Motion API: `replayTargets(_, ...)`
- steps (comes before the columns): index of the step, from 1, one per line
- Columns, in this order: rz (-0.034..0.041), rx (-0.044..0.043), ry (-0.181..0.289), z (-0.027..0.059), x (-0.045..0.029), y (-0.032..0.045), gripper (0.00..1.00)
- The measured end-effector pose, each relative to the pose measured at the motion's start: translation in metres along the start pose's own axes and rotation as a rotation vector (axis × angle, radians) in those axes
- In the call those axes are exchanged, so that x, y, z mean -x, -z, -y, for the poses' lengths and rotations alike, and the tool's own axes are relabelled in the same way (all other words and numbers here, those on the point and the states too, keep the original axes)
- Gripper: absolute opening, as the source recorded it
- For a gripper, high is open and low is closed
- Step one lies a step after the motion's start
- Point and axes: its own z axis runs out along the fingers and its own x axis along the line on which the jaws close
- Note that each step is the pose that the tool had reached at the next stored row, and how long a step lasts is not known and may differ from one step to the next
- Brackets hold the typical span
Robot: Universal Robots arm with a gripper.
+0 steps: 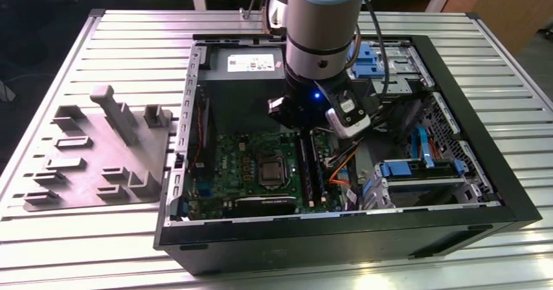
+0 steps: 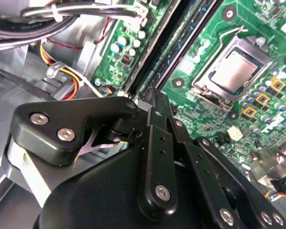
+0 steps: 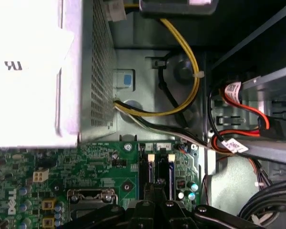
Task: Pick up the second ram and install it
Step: 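Press down the second ram until it locks into place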
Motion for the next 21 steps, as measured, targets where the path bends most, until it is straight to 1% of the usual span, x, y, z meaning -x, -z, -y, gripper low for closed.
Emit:
replayTargets(4,0.0001,-0.0004,0.0,0.0088,0.0002,0.0005,0.1)
replayTargets(12,0.0001,-0.0004,0.0,0.0342,0.0009,0.0021,0.1)
replayTargets(16,0.0001,-0.0012,0.0,0.0428,0.0011,0.0026,0.1)
replayTargets(21,0.0002,-0.0025,0.0,0.0494,0.0012,0.002,0.1)
